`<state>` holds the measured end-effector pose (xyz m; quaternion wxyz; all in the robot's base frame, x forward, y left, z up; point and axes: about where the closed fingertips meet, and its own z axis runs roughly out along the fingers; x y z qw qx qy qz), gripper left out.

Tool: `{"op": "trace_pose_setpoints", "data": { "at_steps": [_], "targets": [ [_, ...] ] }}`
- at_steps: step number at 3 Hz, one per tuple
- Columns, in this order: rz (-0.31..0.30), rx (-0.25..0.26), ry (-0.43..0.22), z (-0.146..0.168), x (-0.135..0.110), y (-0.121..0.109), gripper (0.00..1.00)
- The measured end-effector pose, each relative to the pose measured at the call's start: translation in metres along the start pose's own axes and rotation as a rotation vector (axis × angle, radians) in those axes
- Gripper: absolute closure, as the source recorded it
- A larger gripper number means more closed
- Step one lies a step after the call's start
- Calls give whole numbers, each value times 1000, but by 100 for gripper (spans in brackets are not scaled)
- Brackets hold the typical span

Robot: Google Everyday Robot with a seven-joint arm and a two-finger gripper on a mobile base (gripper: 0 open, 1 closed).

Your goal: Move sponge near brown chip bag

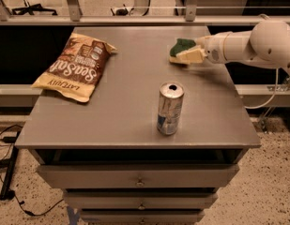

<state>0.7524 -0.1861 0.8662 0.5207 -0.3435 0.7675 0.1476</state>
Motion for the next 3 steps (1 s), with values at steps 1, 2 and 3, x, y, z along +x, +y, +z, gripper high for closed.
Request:
{"op": "trace_pose_setpoints", "data": {
  "at_steps": [1, 2, 3],
  "targets": [
    [-64, -62, -18, -3, -25, 14, 100],
    [-106, -201, -37, 8, -47, 60, 100],
    [-137, -343, -48, 23, -64, 118, 100]
  ]
}}
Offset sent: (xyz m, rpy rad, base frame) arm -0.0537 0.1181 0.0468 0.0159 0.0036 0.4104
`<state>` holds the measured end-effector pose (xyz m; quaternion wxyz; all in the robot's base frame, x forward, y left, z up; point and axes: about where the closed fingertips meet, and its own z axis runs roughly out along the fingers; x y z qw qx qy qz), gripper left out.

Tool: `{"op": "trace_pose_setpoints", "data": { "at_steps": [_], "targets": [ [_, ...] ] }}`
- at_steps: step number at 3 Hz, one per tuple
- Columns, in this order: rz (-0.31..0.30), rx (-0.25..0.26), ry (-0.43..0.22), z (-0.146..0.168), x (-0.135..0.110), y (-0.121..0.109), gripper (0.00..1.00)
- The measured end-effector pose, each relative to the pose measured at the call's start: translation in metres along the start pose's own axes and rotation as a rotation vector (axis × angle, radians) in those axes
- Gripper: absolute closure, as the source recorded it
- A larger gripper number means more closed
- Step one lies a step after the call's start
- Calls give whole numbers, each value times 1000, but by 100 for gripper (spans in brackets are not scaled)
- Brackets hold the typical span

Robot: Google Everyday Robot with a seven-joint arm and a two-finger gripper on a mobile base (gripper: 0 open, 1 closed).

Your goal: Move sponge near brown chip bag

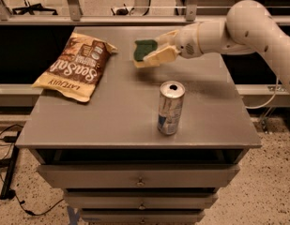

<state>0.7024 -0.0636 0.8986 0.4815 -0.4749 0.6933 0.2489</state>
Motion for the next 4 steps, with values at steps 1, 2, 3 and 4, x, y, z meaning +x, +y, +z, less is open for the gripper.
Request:
{"op": "trace_pose_setpoints", "data": {
  "at_steps": [1, 2, 3, 4],
  "targets": [
    [-17, -116, -16, 34, -19, 49, 100],
    [-41, -179, -20, 62, -31, 86, 84],
    [-73, -202, -18, 84, -42, 110, 61],
    [-101, -200, -7, 96, -46, 115, 38]
  ]
}}
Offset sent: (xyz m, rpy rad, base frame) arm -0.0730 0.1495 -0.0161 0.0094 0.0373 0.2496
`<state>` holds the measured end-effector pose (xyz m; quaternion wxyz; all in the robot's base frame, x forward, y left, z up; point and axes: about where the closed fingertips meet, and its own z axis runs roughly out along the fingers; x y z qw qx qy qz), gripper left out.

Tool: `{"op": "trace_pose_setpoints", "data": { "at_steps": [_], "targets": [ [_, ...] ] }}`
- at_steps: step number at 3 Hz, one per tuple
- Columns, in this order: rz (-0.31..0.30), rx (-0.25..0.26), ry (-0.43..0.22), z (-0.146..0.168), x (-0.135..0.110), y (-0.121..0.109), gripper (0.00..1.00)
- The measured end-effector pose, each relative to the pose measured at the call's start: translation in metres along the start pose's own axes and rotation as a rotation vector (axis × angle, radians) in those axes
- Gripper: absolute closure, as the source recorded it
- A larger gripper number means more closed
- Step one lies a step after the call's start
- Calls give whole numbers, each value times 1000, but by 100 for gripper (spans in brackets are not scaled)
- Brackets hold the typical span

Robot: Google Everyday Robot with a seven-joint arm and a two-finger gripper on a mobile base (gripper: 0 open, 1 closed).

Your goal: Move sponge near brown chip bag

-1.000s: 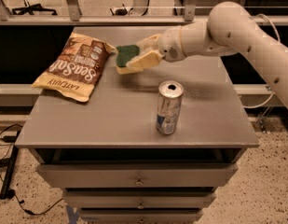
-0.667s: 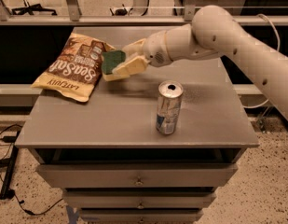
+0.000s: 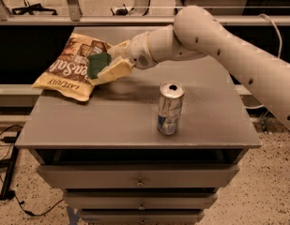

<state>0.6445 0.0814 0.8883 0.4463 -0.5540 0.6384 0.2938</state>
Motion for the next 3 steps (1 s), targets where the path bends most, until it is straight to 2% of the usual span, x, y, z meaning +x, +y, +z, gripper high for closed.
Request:
{"op": "trace_pose_setpoints", "data": {
  "at_steps": [1, 2, 3],
  "targets": [
    [-18, 14, 19, 2, 3, -8, 15],
    [-42, 37, 38, -5, 12, -28, 0],
    [-49, 38, 44, -8, 15, -32, 0]
  ]
}}
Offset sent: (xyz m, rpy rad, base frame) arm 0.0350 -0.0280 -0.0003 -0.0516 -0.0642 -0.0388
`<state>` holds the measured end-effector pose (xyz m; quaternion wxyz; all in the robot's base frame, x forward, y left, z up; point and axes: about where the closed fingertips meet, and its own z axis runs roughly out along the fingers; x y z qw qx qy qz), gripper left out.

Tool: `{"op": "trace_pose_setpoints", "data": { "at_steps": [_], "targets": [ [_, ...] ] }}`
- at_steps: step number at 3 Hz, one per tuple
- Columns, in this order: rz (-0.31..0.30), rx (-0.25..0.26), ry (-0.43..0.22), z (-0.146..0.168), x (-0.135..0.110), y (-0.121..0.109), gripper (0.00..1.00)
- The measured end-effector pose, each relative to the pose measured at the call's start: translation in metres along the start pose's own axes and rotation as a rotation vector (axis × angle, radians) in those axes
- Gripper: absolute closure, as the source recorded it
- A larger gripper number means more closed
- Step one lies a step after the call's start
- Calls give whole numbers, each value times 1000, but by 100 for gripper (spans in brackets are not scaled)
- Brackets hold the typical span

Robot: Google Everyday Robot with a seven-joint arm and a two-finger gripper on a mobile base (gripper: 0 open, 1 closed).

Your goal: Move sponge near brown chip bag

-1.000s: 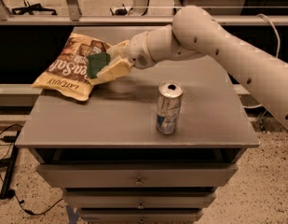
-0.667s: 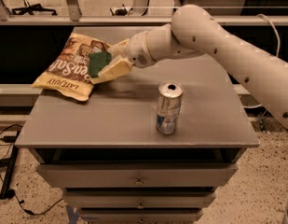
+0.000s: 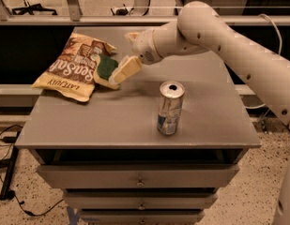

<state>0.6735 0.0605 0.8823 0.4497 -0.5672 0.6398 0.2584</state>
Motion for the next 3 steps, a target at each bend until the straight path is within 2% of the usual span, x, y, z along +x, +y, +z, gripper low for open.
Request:
{"op": "trace_pose_setpoints", "data": {
  "at_steps": [1, 2, 3],
  "targets": [
    [-6, 2, 1, -19, 6, -10, 0],
    [-7, 26, -19, -73, 13, -29, 0],
    [-16, 22, -24, -73, 7, -29, 0]
  ]
}}
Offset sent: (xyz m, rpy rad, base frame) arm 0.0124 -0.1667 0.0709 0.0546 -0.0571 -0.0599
